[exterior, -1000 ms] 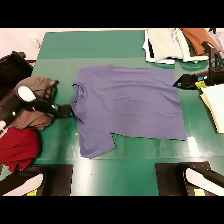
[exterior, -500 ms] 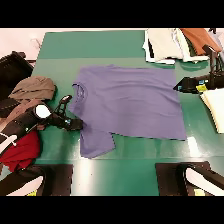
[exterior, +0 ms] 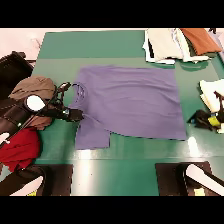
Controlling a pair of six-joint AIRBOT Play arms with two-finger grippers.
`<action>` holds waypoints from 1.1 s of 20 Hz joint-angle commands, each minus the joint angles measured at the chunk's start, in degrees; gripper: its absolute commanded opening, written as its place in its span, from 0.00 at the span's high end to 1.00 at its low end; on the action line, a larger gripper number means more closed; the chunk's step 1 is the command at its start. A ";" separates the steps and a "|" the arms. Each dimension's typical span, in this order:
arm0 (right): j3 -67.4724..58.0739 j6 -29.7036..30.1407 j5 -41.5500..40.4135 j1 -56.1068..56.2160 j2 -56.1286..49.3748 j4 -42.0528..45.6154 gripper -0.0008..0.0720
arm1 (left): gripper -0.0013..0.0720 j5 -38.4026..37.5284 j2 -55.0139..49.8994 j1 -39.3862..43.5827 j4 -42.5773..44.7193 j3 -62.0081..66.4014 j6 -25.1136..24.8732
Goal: Fold the shirts.
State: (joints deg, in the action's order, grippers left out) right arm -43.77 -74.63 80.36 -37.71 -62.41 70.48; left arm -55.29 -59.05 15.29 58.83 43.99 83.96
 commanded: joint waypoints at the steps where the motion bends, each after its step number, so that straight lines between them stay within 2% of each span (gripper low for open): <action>1: 7.61 0.79 -1.03 -7.19 -0.02 1.09 0.29 | 0.95 -0.17 0.13 0.04 0.04 0.63 -0.07; 3: 10.23 0.79 -2.97 -6.19 -0.04 1.05 0.31 | 0.95 0.20 0.13 0.02 0.04 0.63 -0.04; 5: 11.65 0.74 -4.83 -2.86 -0.04 0.98 0.37 | 0.95 0.22 0.13 0.04 0.04 0.63 -0.02; 7: 11.72 0.72 -7.02 1.20 0.00 -1.77 0.38 | 0.95 0.17 0.13 0.02 0.04 0.63 0.00; 9: 11.72 0.76 -9.66 4.39 -0.02 -7.32 0.53 | 0.95 -0.15 0.13 0.02 0.04 0.66 0.00; 11: 11.37 1.84 -10.86 7.45 0.02 -11.74 0.84 | 0.95 -1.68 0.17 0.02 0.04 0.98 0.07; 13: 8.33 3.87 -8.44 10.88 0.02 -14.34 0.97 | 0.95 -3.58 1.33 0.02 0.28 3.48 0.07; 17: -6.36 4.00 -3.96 18.18 5.90 -14.60 0.97 | 0.95 -5.88 10.03 0.02 7.48 15.30 3.58; 22: -33.24 3.41 -8.35 21.14 17.07 -13.92 0.97 | 0.95 -10.51 17.49 0.02 17.88 42.95 6.23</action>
State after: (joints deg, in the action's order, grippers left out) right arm -63.59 -70.94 74.67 -18.33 -50.57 56.55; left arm -63.48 -45.10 15.35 70.48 73.36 88.40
